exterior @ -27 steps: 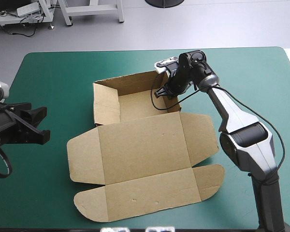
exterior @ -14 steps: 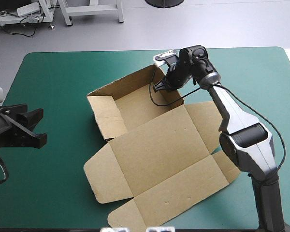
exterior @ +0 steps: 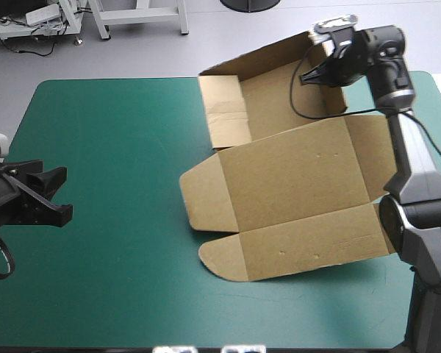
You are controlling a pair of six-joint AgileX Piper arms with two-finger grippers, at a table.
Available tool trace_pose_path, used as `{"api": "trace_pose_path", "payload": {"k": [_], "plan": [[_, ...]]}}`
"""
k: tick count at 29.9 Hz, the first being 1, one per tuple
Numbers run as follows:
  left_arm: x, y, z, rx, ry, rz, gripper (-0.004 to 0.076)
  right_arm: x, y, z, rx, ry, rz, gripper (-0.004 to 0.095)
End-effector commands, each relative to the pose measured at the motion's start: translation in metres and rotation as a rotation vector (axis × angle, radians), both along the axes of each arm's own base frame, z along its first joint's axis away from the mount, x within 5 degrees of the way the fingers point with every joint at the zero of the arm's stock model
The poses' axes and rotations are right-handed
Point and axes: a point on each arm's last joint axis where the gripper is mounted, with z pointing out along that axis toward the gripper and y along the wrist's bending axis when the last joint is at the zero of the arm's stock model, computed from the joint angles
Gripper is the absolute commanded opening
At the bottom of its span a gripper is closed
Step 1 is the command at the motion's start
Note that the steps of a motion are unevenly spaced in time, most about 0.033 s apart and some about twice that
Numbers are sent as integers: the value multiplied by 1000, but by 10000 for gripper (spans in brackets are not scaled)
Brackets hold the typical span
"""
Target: Fold the box
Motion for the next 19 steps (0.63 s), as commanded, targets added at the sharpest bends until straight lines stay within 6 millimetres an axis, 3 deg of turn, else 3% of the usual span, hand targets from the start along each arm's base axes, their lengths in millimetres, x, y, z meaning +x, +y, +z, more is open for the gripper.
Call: {"api": "trace_pose_path", "payload": {"k": [1,5,8,12,19], "plan": [[-1,-1,-3,-6,21,-10,279,-32,-53,51,18,-115,-127,-21],[4,-2,-7,-3,22,-10,279,-38,-110,43,17,-73,-265,-21],[6,-2,-6,-8,0,-7,279,-41,-143,24,43,3,-339,-21],[6,-2,-4,-15,-16,-7,279,-44,-180,-20,71,155,-432,-21],[6,-2,-4,-15,-16,-7,279,-54,-193,-105,58,444,-451,-21]]}}
